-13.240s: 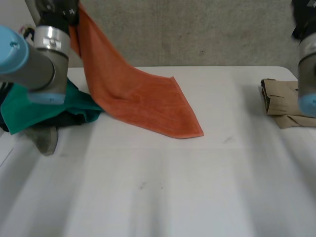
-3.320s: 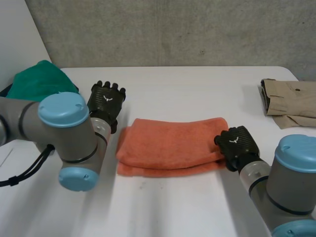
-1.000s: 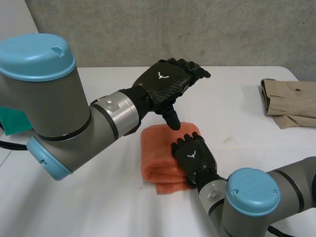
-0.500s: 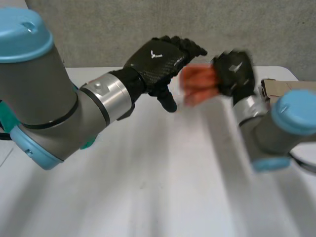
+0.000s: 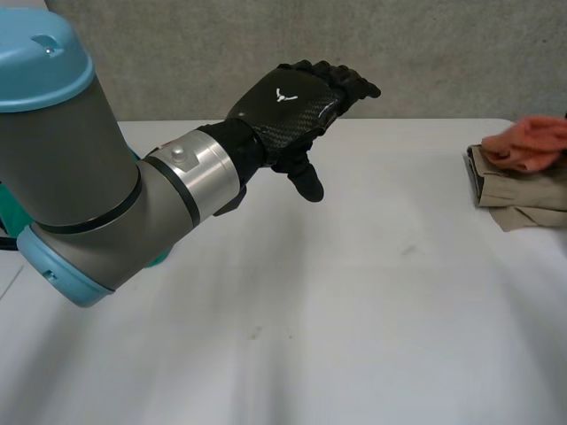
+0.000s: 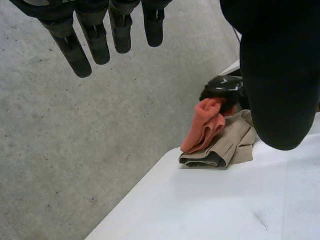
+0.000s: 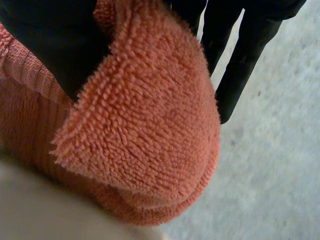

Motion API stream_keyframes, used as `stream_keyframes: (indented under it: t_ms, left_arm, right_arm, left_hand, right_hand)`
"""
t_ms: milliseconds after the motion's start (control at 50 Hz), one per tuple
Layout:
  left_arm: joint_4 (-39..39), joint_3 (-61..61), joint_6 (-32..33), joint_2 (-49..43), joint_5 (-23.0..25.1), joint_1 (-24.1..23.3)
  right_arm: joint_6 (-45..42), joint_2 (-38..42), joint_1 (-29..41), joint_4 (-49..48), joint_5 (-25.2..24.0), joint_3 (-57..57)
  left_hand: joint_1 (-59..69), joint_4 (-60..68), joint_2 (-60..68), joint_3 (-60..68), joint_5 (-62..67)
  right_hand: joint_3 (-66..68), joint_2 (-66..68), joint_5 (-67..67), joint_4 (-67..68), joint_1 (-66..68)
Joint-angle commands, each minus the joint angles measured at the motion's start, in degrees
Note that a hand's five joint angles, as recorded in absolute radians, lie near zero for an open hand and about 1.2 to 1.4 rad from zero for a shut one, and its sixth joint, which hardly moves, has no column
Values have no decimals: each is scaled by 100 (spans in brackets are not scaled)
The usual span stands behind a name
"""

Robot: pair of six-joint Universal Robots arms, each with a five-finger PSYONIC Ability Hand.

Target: Fold the laundry.

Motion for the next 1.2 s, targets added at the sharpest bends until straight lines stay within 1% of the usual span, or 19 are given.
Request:
stream_keyframes:
  t_ms: [20,40,60,80,260,360,460,580,680,760,780,820,840,940,980,1060,1160,1180,1200]
  left_arm:
    - [6,-5,-1,-36,-1,-18]
    - [6,3,-1,-36,-1,-27]
    - [6,3,-1,-36,-1,-35]
    - [6,3,-1,-36,-1,-44]
    - [6,3,-19,26,8,-167]
    - [6,3,-28,79,8,-194]
    - [6,3,-28,245,8,-237]
    - [6,12,-28,570,-18,-203]
    - [-11,-5,-107,887,-167,8]
    - [-29,-41,-72,1098,-632,692]
    - [-99,-58,-54,1124,-764,1138]
    - [-161,-102,-45,1098,-818,1606]
    - [-248,-163,-37,1037,-809,2078]
    - [-196,-234,279,344,-801,3083]
    - [-135,-164,594,-69,-783,3321]
    - [32,291,1901,-1332,-739,3725]
    - [94,759,2898,-2399,-634,3814]
    - [94,803,2960,-2504,-564,3823]
    - [111,881,2952,-2636,-433,3832]
  right_arm:
    - [-77,148,-460,16,-700,243]
    - [-86,130,-460,25,-726,296]
    - [-103,43,-469,68,-726,418]
    - [-121,-10,-469,86,-700,489]
    - [-253,-1759,-680,1210,450,1061]
    - [-813,-2619,-812,2430,1249,833]
    - [-1500,-3270,-690,2863,1787,762]
    - [-1545,-3921,899,2408,1849,1165]
    - [-1571,-4351,2261,1486,1148,2533]
    - [-1615,-4660,2896,1255,602,3493]
    - [-1607,-4678,2958,1246,566,3626]
    - [-1615,-4678,3142,1281,574,4011]
    - [-1624,-4678,3187,1290,583,4127]
    - [-1852,-4608,3319,1387,688,4655]
    - [-2028,-4564,3354,1448,767,4839]
    - [-2265,-4484,3380,1563,856,5015]
    - [-2336,-4467,3310,1607,935,5218]
    - [-2345,-4458,3301,1607,935,5288]
    - [-2345,-4458,3293,1607,935,5314]
  left_hand:
    - [31,-63,-83,-127,-181]
    - [31,-63,-83,-127,-181]
    - [31,-63,-83,-127,-181]
    - [31,-63,-83,-127,-181]
    - [14,-80,-100,-144,-197]
    - [14,-80,-100,-144,-197]
    - [14,-80,-100,-144,-197]
    - [14,-80,-100,-144,-197]
    - [48,-46,-66,-110,-164]
    - [48,-46,-66,-110,-164]
    - [31,-63,-83,-127,-180]
    - [14,-80,-100,-144,-197]
    - [-3,-97,-116,-161,-214]
    - [47,-46,-66,-111,-164]
    - [64,-30,-49,-94,-147]
    - [131,37,18,-27,-80]
    - [417,323,303,259,205]
    - [634,540,521,476,423]
    - [1819,1725,1705,1661,1607]
  right_hand:
    - [789,807,1311,488,1638]
    - [-766,-748,-244,-1067,83]
    - [-4029,-4011,-3506,-4330,-3180]
    - [-5427,-5409,-4905,-5728,-4578]
    - [-5584,-5566,-5062,-5885,-4735]
    - [-5584,-5566,-5062,-5885,-4735]
    - [-5584,-5566,-5062,-5885,-4735]
    - [-5584,-5566,-5062,-5885,-4735]
    - [-5584,-5566,-5062,-5885,-4735]
    - [-5584,-5566,-5062,-5885,-4735]
    - [-5584,-5566,-5062,-5885,-4735]
    - [-5584,-5566,-5062,-5885,-4735]
    - [-5584,-5566,-5062,-5885,-4735]
    - [-5584,-5566,-5062,-5885,-4735]
    - [-5584,-5566,-5062,-5885,-4735]
    - [-5584,-5566,-5062,-5885,-4735]
    - [-5584,-5566,-5062,-5885,-4735]
    - [-5584,-5566,-5062,-5885,-4735]
    - [-5584,-5566,-5062,-5885,-4735]
